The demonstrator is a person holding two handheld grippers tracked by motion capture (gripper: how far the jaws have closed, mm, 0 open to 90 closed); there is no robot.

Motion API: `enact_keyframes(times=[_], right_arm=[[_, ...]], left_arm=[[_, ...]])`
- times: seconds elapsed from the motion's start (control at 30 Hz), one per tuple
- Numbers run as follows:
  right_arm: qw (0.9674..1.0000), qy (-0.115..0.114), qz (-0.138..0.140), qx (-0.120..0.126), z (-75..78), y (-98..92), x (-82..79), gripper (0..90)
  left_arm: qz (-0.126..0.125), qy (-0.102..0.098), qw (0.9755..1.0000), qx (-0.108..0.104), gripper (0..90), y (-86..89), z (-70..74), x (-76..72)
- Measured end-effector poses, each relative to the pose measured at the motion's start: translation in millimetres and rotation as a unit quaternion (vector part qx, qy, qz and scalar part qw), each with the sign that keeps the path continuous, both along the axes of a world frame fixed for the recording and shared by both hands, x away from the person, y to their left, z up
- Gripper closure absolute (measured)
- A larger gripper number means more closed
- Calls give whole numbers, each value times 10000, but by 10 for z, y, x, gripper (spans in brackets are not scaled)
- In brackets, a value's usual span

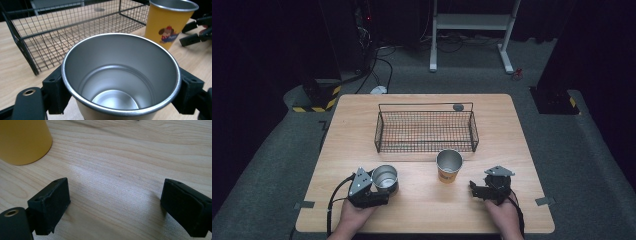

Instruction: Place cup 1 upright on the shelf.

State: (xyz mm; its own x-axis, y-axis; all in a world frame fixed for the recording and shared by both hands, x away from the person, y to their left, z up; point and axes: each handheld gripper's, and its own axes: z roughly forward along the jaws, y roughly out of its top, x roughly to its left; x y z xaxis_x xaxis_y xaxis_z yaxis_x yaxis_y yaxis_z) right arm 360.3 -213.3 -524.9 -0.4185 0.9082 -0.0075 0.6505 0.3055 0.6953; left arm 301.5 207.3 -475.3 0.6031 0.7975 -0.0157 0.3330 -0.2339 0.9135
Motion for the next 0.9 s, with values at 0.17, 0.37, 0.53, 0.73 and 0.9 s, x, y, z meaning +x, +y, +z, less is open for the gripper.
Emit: enact_keyframes(times=[0.17, 0.37, 0.53, 0.73, 0.9], right_arm=[[10000, 0, 0, 0, 0, 0, 0, 83], [10000, -4, 3, -3, 0, 0, 0, 83], [10000, 0, -1, 0, 0, 0, 0, 83], [10000, -9, 20, -11, 0, -3, 4, 82], [10000, 1, 7, 0, 0, -4, -3, 82]], left_arm=[[58, -65, 10000, -10, 188, 15, 82, 54], [102, -72, 9999, -52, 188, 19, 110, 99], [156, -63, 9998, -88, 188, 27, 117, 138], [272, -36, 9994, -204, 188, 60, 144, 187], [336, -53, 9992, -212, 188, 73, 179, 223]])
